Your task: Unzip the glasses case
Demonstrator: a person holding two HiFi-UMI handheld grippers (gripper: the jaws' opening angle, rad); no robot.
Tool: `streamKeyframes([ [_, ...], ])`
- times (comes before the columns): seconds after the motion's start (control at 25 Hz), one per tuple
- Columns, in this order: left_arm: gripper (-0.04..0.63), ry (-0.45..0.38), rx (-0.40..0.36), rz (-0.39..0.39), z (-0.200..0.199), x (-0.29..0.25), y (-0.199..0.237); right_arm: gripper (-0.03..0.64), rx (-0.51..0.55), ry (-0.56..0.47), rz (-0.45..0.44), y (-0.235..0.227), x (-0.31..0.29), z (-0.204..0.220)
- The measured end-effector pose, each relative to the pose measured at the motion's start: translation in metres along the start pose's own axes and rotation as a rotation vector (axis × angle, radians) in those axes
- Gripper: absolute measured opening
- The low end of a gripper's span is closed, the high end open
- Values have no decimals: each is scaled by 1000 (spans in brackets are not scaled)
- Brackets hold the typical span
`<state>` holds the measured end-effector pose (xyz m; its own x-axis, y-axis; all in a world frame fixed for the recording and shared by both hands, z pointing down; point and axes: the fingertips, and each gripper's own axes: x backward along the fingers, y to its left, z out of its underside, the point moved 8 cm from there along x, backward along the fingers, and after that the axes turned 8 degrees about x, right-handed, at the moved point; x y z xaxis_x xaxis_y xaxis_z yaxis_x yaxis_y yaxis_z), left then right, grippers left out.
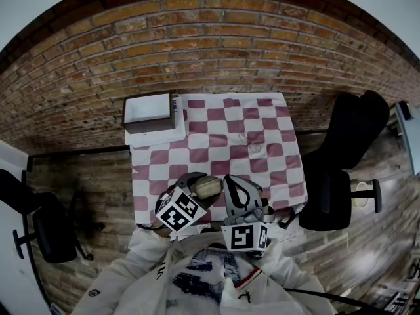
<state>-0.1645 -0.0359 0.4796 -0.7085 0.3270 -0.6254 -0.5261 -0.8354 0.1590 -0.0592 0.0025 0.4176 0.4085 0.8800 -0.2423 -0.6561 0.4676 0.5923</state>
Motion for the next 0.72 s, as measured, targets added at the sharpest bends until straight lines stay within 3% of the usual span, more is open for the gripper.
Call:
streamKeyframes([
  [0.4,285,-9,-7,37,8,-4,-5,15,-51,31,-39,3,2,9],
  [0.52,285,-31,11,53,9,-6,-7,17,-104,17,-79,-2,2,13],
  [0.72,285,-55,51,24,-1,-7,-6,18,-94,-38,-129,-17,-1,13],
])
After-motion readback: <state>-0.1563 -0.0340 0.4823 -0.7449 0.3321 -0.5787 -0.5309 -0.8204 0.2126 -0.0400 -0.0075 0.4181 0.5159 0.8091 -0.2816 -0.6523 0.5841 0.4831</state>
